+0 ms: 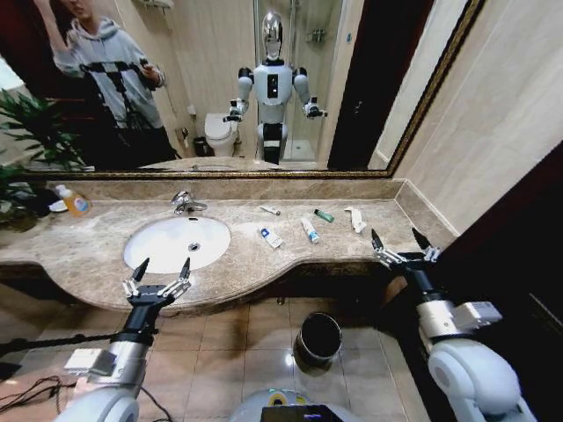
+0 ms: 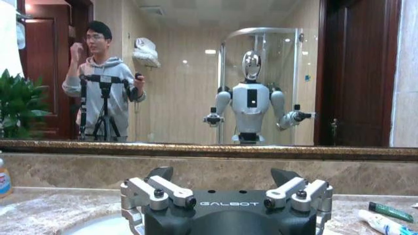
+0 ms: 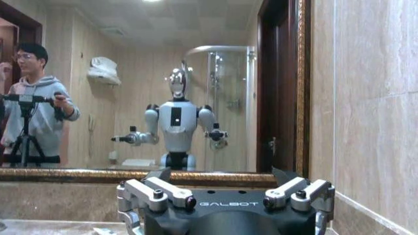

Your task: Pick up the trash from the sink and place it in the trash bin.

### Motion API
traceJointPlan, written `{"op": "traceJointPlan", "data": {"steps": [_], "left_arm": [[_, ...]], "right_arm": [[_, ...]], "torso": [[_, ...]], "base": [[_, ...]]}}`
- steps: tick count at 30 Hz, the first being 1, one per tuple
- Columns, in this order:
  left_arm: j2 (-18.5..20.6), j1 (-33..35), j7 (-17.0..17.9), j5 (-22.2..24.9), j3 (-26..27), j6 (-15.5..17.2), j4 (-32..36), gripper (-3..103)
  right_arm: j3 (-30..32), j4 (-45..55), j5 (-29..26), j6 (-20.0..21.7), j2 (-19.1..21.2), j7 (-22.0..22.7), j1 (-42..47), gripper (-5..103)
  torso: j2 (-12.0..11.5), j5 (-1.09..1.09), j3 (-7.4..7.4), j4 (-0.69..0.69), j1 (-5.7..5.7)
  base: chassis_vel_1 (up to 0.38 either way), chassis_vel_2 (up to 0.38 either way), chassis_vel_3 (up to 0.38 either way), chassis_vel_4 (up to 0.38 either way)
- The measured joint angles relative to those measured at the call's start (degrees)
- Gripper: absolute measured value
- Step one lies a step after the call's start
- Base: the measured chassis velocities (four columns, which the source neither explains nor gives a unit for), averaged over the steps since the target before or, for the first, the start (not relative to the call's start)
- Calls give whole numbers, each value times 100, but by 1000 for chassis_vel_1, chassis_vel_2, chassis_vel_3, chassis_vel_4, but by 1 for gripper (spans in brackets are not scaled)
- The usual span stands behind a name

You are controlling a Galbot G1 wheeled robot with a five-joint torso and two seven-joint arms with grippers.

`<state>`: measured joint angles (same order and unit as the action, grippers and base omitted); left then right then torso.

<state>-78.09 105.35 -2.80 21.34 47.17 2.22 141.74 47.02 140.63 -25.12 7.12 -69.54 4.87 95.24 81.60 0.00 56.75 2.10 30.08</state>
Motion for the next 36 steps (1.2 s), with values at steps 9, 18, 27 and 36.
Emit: {"op": "traceJointPlan", "data": {"steps": [9, 18, 27, 36], "left_arm": [[0, 0, 0, 0, 0, 0, 0, 100], [0, 0, 0, 0, 0, 0, 0, 100], [0, 0, 0, 0, 0, 0, 0, 100], [0, 0, 0, 0, 0, 0, 0, 100]], "right_arm": [[-7, 99, -249, 139, 199, -58, -145, 100], [-66, 0, -272, 105, 197, -267, -147, 100], [-66, -262, -117, -14, 250, -535, -177, 100], [-295, -1159, -94, 67, 598, -774, -747, 100]], "torso": [[0, 0, 0, 1, 0], [0, 0, 0, 1, 0], [0, -1, 0, 1, 0], [0, 0, 0, 0, 0]], "base": [[0, 0, 0, 0], [0, 0, 0, 0], [0, 0, 0, 0], [0, 0, 0, 0]]}}
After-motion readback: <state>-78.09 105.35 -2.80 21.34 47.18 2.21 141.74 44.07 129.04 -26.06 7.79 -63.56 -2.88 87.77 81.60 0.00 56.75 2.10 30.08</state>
